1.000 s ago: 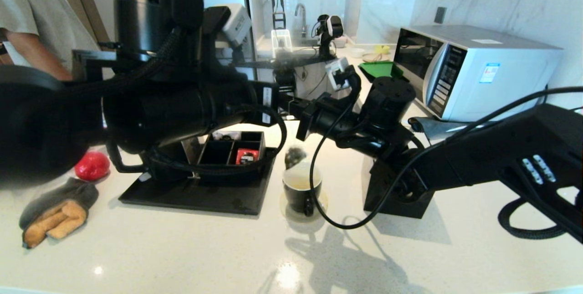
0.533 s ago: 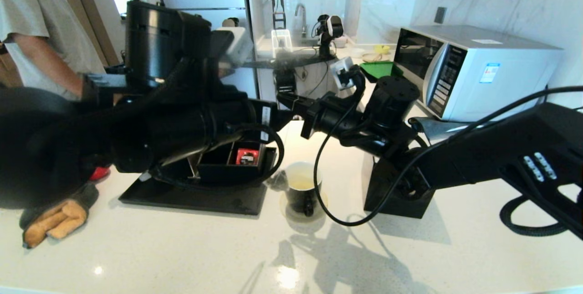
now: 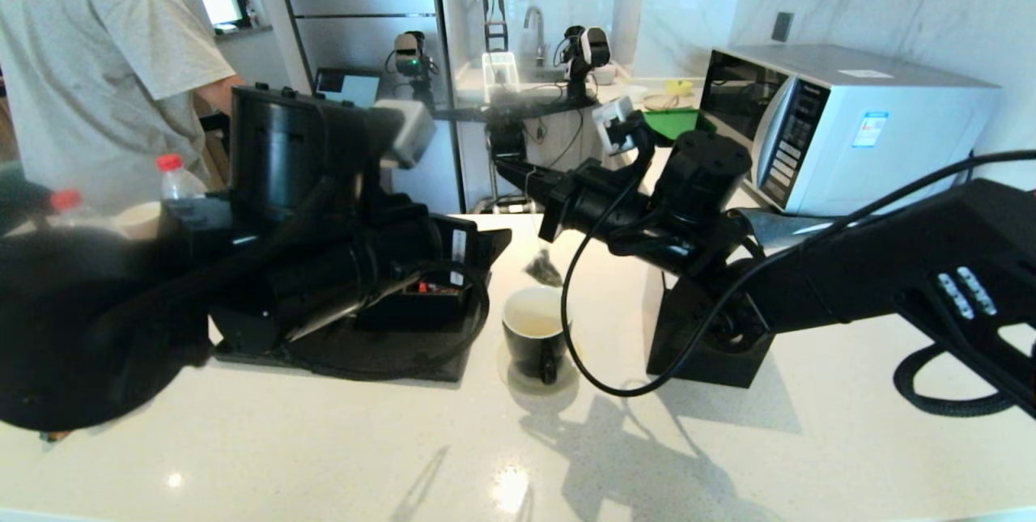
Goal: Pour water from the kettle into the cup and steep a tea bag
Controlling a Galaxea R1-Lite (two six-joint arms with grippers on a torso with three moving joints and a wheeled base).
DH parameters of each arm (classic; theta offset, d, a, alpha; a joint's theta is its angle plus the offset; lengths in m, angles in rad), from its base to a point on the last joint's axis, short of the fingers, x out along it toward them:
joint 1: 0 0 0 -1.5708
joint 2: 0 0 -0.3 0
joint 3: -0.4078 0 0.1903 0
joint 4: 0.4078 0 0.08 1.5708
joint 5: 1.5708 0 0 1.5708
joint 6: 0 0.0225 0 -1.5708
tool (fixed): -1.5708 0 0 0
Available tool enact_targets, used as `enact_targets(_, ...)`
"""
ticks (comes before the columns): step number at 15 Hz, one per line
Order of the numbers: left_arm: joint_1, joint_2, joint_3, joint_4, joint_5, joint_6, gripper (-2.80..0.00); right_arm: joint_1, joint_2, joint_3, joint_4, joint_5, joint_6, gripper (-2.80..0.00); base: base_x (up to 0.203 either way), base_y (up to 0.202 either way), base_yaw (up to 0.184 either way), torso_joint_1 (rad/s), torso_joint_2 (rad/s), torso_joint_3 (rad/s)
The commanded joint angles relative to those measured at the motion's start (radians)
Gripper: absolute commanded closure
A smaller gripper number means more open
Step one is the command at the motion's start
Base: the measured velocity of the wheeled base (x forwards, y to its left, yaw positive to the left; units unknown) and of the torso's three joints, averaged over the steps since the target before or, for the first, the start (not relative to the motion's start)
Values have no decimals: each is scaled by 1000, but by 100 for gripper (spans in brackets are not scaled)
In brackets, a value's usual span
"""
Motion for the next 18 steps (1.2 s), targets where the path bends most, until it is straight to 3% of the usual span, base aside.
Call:
enact_targets(1, 2, -11, 23, -2, 1, -2, -280, 1, -1, 0, -7, 3, 1, 0, 0, 0, 0, 0, 0, 0)
enact_targets(4, 2, -28, 57, -3, 0, 1, -280, 1, -1, 0, -8, 3, 1, 0, 0, 0, 0, 0, 0, 0)
enact_targets(5, 2, -34, 68, -4, 1, 3, 0, 1, -7, 1, -8, 3, 1, 0, 0, 0, 0, 0, 0, 0)
enact_targets(10, 26, -59, 93, 0, 40, 3, 0, 1, -17, 0, -8, 3, 1, 0, 0, 0, 0, 0, 0, 0)
enact_targets(18, 214, -134, 204, -3, 30, -2, 0, -1, -17, -5, -8, 1, -3, 0, 0, 0, 0, 0, 0, 0)
